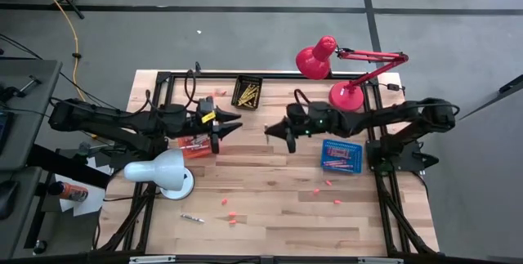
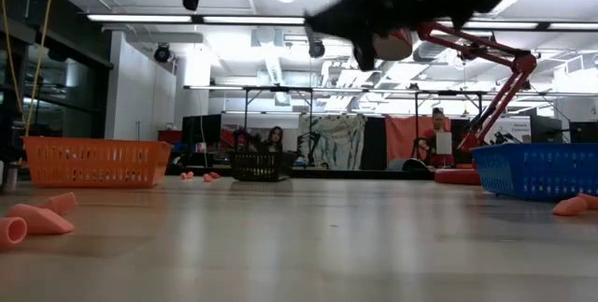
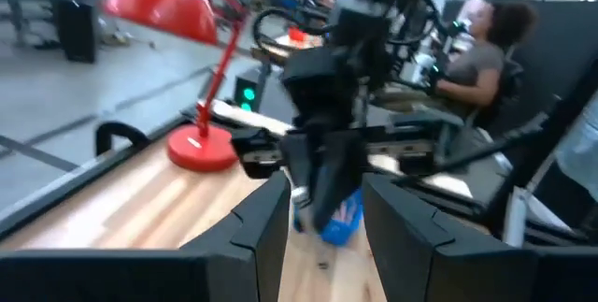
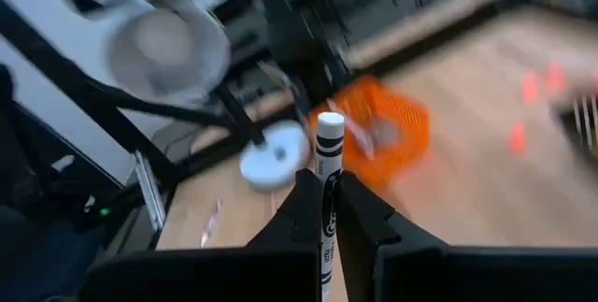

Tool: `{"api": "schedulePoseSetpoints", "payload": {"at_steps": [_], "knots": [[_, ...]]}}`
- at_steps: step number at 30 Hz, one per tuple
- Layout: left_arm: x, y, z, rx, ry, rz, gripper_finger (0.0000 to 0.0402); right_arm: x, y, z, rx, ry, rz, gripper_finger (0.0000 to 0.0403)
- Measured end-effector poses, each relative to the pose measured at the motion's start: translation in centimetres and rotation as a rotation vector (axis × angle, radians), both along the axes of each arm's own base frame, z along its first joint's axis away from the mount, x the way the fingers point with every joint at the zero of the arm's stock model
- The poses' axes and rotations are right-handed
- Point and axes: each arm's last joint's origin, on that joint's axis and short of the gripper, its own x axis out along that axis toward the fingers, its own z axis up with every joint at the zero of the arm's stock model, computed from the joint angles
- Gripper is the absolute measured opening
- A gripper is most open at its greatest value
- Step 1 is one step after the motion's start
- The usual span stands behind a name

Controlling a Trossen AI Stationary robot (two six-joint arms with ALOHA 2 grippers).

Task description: Sort crayons

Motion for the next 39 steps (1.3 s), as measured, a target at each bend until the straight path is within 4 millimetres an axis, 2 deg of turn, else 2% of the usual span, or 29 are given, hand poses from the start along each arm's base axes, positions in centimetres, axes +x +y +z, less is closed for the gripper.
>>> {"api": "schedulePoseSetpoints", "payload": {"at_steps": [6, 11, 33, 37, 39], "knots": [[0.0, 0.9, 0.2, 0.036, -0.014, 0.026, 0.0124, 1.4, -0.1, 4.5, -0.212, -0.143, 0.046, 0.0], [0.1, 1.3, 0.3, 0.032, -0.018, -0.025, 0.0124, 1.9, -0.1, 6.6, -0.241, -0.176, 0.05, 0.0], [0.1, 1.6, 0.3, 0.033, -0.022, -0.022, 0.0124, 2.0, -0.2, 6.9, -0.251, -0.17, 0.046, 0.0], [0.1, 1.6, 1.2, 0.045, -0.115, -0.02, 0.0124, 2.3, -0.2, 6.6, -0.288, -0.163, 0.041, 0.0], [0.0, 1.6, 1.8, 0.084, -0.167, -0.018, 0.0124, 2.9, -0.3, 5.6, -0.301, -0.13, 0.029, 0.0]]}}
